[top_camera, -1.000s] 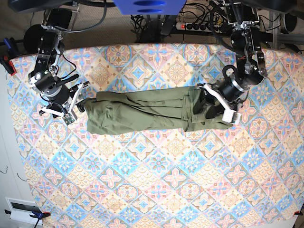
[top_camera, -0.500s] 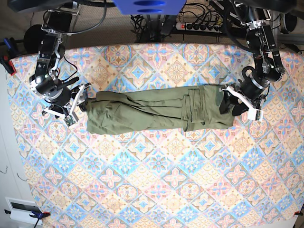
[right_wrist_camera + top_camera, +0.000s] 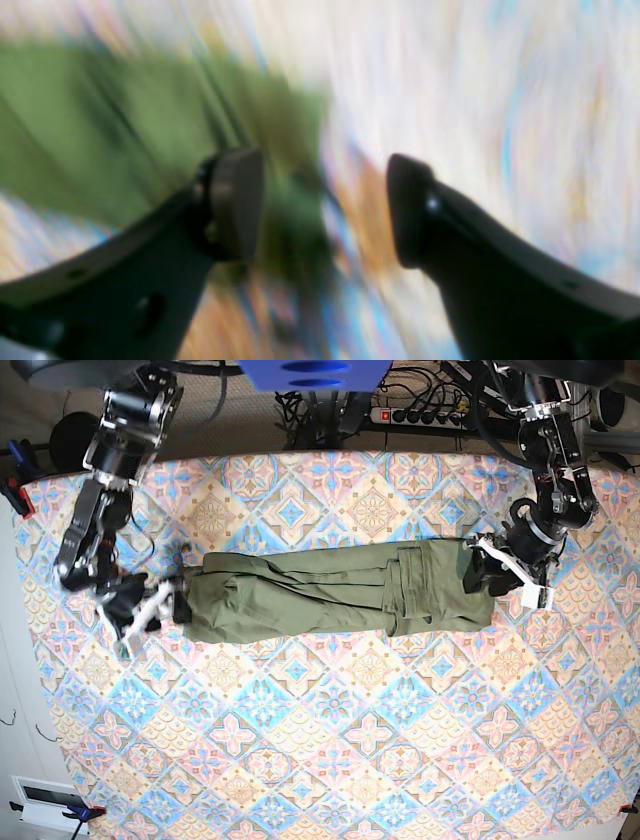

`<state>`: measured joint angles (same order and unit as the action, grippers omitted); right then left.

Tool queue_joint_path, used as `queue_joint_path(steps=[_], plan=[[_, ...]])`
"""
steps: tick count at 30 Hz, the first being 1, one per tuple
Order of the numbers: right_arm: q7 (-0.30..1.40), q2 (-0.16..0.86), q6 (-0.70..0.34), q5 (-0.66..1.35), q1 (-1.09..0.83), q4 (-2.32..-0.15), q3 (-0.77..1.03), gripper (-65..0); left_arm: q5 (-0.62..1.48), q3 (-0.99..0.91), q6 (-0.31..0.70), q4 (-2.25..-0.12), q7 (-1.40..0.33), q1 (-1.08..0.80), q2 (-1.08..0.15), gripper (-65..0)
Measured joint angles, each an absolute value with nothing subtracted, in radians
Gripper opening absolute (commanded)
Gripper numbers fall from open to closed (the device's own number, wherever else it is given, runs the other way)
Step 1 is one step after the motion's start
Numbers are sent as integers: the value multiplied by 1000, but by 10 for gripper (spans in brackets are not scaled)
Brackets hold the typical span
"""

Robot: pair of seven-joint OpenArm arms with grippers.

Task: Layout the t-shirt on the table in an organized manner, then fold the t-shirt properly
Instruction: 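Press the folded shirt end down with the right gripper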

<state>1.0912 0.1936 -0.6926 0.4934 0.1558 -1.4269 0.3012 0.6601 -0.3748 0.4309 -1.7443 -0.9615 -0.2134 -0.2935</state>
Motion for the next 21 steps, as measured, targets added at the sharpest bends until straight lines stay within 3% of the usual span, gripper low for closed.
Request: queue_joint_path(steps=[7,21], plan=[[1137,184,-693,555,115,-1324,297,-223,659,-376,431,-1744,-962,-213,-294,-351],[1013,191,-704,606,176,-1129,292,-232,660,-371,431,-1744,-961,-213,-294,-351]])
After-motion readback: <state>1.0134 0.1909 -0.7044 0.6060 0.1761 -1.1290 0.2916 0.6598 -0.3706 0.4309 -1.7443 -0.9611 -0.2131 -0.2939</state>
